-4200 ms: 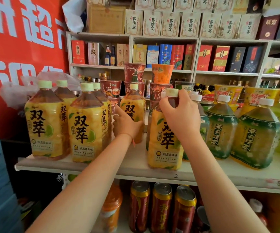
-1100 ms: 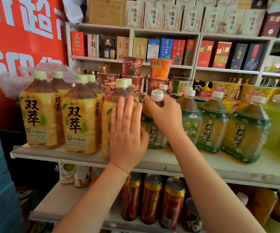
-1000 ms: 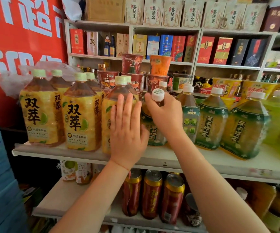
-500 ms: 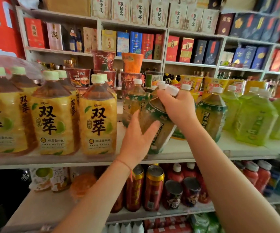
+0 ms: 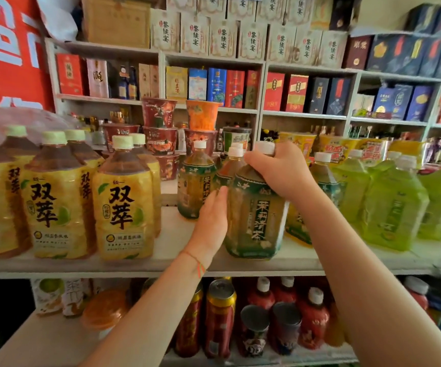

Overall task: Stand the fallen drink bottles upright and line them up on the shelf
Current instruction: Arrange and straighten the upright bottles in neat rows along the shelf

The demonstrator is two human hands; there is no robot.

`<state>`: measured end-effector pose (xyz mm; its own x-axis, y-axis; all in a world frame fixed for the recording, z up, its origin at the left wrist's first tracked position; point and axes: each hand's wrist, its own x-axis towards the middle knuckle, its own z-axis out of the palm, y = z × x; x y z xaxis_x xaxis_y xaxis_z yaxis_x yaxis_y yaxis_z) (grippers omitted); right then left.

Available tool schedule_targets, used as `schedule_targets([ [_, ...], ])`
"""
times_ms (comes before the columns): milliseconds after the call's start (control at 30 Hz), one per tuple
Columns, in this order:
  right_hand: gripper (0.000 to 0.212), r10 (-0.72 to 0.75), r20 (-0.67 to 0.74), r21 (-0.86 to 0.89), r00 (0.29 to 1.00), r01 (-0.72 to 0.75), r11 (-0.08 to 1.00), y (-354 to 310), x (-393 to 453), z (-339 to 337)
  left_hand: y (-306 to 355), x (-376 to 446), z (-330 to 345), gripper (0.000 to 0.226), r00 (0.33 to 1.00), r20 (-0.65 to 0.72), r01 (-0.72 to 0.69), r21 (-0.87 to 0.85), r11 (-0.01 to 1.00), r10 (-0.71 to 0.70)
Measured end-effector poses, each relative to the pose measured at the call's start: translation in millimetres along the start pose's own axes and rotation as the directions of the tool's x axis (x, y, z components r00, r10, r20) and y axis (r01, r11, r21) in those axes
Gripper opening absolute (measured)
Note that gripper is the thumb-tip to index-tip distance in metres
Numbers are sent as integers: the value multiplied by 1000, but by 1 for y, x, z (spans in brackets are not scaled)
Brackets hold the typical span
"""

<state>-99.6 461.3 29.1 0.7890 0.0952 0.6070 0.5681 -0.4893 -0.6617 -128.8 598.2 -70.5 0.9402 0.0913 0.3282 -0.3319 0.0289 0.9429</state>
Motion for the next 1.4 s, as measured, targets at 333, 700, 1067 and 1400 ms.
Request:
schedule_targets([
  [333,34,-46,1,-30,999,46,998,45,-2,-32,-15,25,9,81,989,-132,15,553,833,69],
  [700,26,-150,-260,-266,954,79,961,51,-1,-21,-22,25,1,47,980,-160,-33,469,883,121],
  [1067,50,-248,122,-685,961,262,680,10,-16,71,-10,88,-48,79,870,-488,231,288,930,-65],
  [1400,57,-123,130,-806,984,177,566,19,-3,87,-24,114,-57,97,917,-392,213,325,922,-74],
])
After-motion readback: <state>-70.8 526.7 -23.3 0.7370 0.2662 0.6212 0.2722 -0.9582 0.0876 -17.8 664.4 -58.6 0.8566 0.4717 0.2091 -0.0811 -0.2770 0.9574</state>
